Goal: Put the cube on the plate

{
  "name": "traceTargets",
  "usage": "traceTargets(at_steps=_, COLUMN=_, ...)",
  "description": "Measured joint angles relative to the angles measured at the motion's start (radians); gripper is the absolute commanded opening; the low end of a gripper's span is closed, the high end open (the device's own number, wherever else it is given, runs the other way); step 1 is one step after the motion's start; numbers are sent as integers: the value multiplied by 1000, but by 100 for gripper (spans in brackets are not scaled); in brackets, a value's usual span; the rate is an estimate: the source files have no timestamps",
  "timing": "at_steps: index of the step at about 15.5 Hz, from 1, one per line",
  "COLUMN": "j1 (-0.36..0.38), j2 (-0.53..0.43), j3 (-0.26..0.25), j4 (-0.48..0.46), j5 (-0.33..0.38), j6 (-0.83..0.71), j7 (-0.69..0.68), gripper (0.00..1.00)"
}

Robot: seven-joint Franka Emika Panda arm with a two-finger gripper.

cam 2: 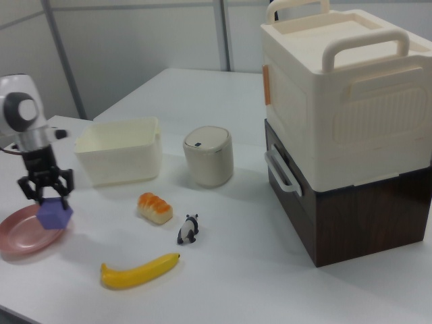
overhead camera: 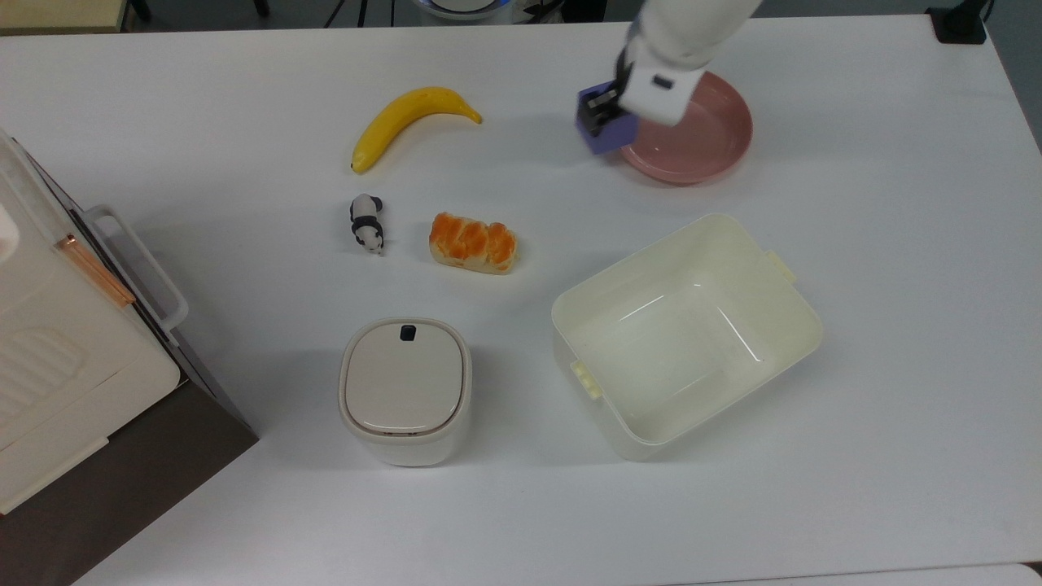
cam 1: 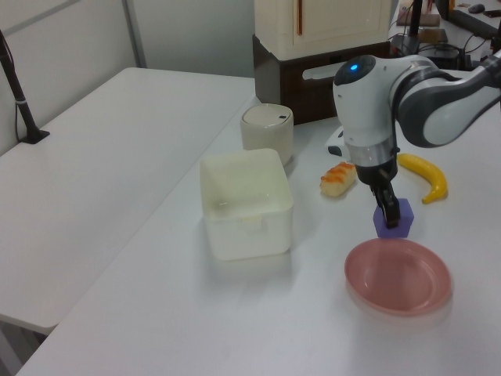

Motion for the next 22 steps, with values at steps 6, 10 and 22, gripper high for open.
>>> traceTargets(at_steps=6, j1=170, j2=0, j3=3, j4=32, j5=0, j6=24, j7=171, gripper=100)
traceTargets(at_steps=10, j1=193, j2=2, j3=3, j4=33, j5=0, j6=51, j7=239, gripper=100)
traceTargets(at_steps=22, j1=-95, j2=-29, j3=-29, j4=249, j5=-9, j6=-72, j7=259, gripper=100)
